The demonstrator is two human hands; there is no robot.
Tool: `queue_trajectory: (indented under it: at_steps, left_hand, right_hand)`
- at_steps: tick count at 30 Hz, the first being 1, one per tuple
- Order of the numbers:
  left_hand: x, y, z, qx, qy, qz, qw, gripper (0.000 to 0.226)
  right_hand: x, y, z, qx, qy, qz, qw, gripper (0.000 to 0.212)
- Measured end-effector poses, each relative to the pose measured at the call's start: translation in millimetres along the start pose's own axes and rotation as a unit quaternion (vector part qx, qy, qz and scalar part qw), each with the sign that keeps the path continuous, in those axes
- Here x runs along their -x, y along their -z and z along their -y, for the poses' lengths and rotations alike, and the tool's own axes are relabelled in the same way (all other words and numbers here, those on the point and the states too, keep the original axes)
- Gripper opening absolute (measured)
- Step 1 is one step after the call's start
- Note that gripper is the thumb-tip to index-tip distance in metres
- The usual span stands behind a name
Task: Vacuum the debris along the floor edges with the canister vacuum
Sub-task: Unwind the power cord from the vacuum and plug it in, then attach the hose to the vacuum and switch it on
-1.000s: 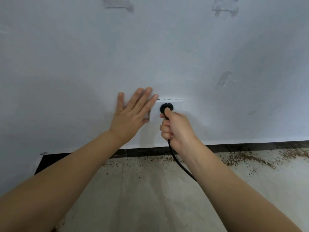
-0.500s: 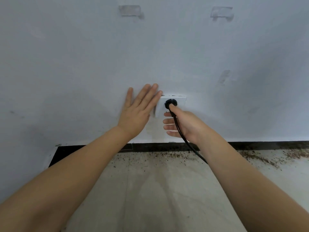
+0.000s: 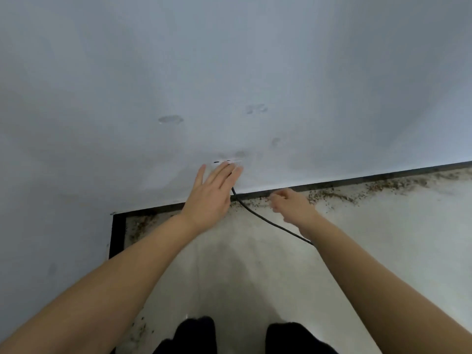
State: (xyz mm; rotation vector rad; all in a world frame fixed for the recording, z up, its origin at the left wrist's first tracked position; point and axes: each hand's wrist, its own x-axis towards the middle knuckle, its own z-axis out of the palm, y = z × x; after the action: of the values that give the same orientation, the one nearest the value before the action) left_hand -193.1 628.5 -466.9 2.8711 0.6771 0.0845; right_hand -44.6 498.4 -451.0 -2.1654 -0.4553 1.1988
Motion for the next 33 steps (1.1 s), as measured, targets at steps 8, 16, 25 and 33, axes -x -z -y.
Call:
queue_trajectory:
  at_steps: [8, 16, 25, 33]
  left_hand:
    - [-8.3, 141.4, -142.0, 0.163, -0.021, 0.080, 0.983, 0.043]
    - [32.9, 243.3, -252.3, 0.208, -0.121, 0.128, 0.962, 0.039]
    - [54.1, 296.4, -384.4, 0.205, -0.280, 0.197, 0.917, 0.036]
    - [84.7, 282.7, -582.0, 0.206, -0.356, 0.228, 0.882, 0.038]
  right_hand:
    - [155.4, 105.4, 16.7, 0.117, -0.050, -0.083, 0.988, 0.035]
    - [336.3, 174.8, 2.5, 0.125, 0.046, -0.310, 0.941, 0.041]
    - [493.7, 225.3, -74.6, 0.099, -0.086, -0.430, 0.893, 0.042]
    - [613.5, 302.4, -200.3, 0.060, -0.188, -0.472, 0.859, 0.039]
